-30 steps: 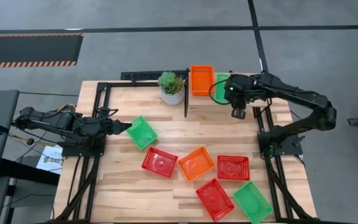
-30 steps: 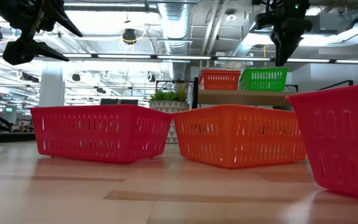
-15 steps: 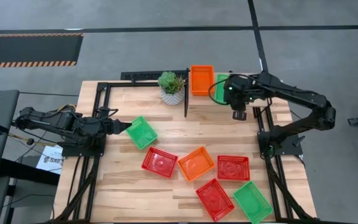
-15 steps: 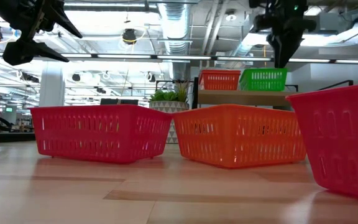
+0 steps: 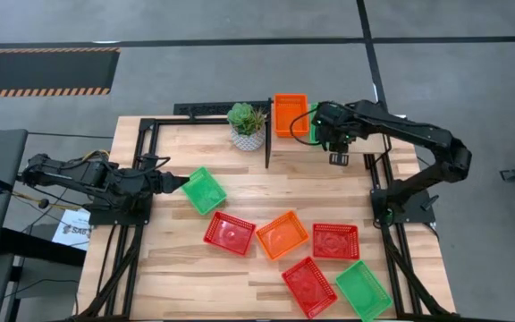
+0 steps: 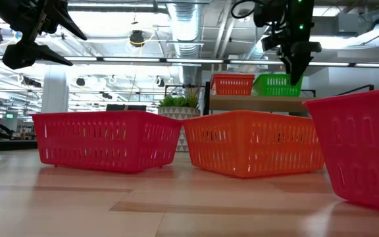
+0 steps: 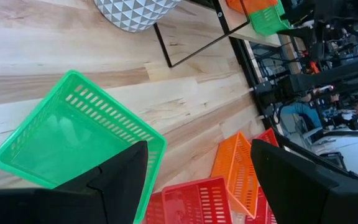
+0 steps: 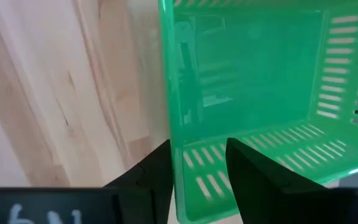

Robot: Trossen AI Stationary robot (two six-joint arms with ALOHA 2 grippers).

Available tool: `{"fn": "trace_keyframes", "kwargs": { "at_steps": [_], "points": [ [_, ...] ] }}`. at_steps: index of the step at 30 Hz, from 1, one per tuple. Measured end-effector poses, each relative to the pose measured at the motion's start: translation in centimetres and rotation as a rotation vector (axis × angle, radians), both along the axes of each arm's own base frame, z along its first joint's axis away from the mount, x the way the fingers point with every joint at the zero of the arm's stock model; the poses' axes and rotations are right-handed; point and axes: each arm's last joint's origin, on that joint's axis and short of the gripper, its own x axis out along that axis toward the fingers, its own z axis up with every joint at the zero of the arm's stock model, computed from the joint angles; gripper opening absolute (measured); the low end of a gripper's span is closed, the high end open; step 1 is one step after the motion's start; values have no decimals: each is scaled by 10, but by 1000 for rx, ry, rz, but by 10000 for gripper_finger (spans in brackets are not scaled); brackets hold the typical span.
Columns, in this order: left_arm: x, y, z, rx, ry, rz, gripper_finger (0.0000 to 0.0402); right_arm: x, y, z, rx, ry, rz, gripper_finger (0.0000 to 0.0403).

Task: Stack baskets on shelf by color
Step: Adjust the green bin on the shelf, then stack the orange bin on the orange bin on the shelf

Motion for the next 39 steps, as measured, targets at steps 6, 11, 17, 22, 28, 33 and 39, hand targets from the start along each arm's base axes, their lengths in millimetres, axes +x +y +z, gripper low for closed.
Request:
{"fn": "trace_keyframes", "kwargs": {
  "at_steps": [6,11,17,22,28,33,39],
  "points": [
    [-1,0,-1,4,15,1,274,-3,-10,2,-38,-20,-41,164],
    [-1,0,-2,5,20,1,274,-4,-16,3,-51,-50,-65,164],
    [-1,0,-2,-2,17,4,274,-3,-15,3,-37,-68,-57,164],
    [-1,0,-2,-2,17,4,274,-3,-14,3,-27,-75,-58,164],
    [-1,0,-2,-13,13,8,274,-9,-2,21,-7,-117,-73,172],
    [-1,-1,-2,-36,18,-29,274,-12,15,53,10,-277,-99,188],
    [-1,-2,-2,-51,24,-60,274,7,42,80,74,-545,-67,197]
  ]
}}
